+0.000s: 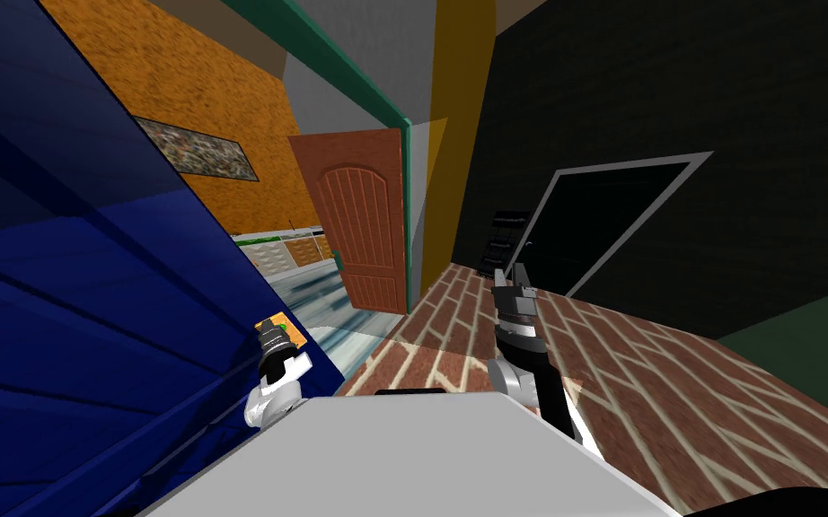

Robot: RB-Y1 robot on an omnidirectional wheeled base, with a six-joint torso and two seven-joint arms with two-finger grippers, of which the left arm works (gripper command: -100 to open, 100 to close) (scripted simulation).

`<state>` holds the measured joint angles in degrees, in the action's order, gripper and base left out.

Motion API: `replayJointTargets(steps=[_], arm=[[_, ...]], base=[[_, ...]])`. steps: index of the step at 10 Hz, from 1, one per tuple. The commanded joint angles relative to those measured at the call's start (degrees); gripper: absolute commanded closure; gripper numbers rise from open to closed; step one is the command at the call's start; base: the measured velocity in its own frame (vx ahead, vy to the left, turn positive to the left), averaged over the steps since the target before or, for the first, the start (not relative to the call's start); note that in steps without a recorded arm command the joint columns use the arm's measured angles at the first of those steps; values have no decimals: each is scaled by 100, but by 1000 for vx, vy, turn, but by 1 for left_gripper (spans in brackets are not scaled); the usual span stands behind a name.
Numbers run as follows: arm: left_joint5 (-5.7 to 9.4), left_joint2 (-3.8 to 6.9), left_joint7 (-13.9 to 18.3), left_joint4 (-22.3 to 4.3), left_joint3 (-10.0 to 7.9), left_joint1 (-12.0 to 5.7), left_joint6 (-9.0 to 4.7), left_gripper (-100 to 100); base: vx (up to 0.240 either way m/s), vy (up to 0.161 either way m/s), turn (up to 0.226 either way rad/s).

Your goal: Push the door open

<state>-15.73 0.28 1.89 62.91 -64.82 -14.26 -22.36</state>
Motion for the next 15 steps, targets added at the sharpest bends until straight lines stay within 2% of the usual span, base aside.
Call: replayJointTargets(steps=[1, 2, 7, 8, 12, 15], arm=[[0, 0, 0, 0, 0, 0, 0, -100], [0, 0, 0, 0, 0, 0, 0, 100], [0, 0, 0, 0, 0, 0, 0, 100], [165, 74, -87, -3, -78, 82, 33, 100], [571, 233, -291, 30, -274, 267, 78, 100], [989, 354, -502, 64, -474, 457, 125, 100]], base=[[64, 49, -8], [-10, -4, 4], [-11, -9, -1], [95, 36, -38], [179, 81, -18], [197, 112, -27]])
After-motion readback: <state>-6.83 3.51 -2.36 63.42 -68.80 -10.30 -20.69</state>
